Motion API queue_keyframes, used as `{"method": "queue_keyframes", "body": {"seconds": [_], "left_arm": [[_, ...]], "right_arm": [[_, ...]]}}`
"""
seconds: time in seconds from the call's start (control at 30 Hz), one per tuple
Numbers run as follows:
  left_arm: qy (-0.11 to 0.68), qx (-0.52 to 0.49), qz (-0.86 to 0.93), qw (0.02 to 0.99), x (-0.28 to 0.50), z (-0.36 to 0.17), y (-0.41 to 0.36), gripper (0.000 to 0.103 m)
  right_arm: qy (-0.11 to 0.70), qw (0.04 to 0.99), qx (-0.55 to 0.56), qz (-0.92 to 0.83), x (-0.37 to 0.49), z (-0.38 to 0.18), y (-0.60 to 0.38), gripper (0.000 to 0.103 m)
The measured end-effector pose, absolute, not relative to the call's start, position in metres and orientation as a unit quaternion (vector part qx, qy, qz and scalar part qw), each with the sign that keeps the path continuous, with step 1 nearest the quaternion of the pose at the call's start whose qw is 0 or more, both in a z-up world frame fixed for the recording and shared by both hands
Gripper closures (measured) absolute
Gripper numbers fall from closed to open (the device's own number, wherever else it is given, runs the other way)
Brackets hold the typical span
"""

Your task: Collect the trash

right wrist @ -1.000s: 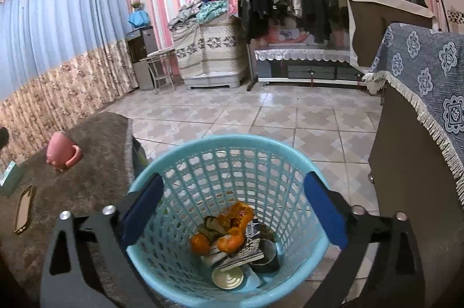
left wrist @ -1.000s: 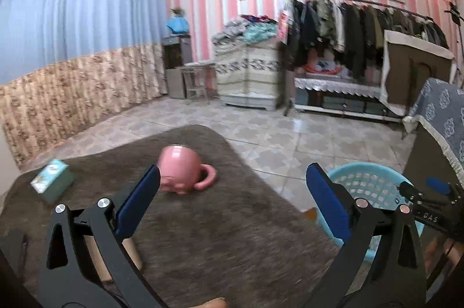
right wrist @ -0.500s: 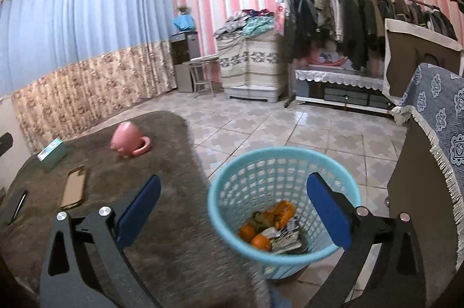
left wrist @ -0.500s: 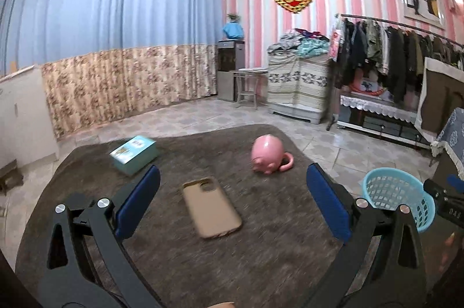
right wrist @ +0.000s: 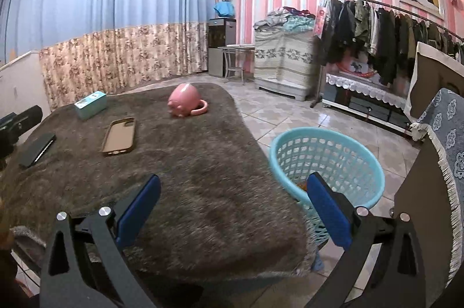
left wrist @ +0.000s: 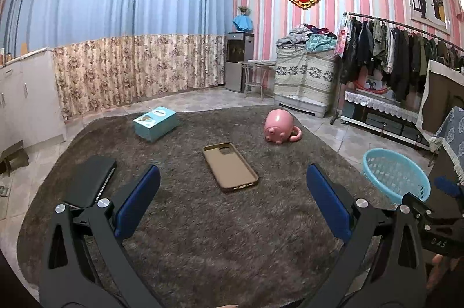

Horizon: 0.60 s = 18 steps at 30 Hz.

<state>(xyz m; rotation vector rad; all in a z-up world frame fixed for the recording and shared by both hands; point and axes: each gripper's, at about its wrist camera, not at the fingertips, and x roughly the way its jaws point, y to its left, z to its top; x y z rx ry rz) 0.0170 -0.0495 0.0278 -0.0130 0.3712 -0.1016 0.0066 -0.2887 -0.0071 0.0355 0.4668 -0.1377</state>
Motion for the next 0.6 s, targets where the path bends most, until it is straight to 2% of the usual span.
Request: {"method": "queue_keyframes", "body": {"seconds": [0.2,0.6], "left_arm": [[0.19,-0.018,-0.049,0.98,0.009,0.019,-0.042,0.005],[0.19,-0.006,-0.056,0.98,0.003,0.002,-0.052,0.005]], "right_arm": [[0.2,0.977,-0.009,-0.071,-0.008,-0.011,-0.274,0.004],[0.182,0.981,0.008,-0.07,-0.008,-0.011,-0.282,0.004]]}}
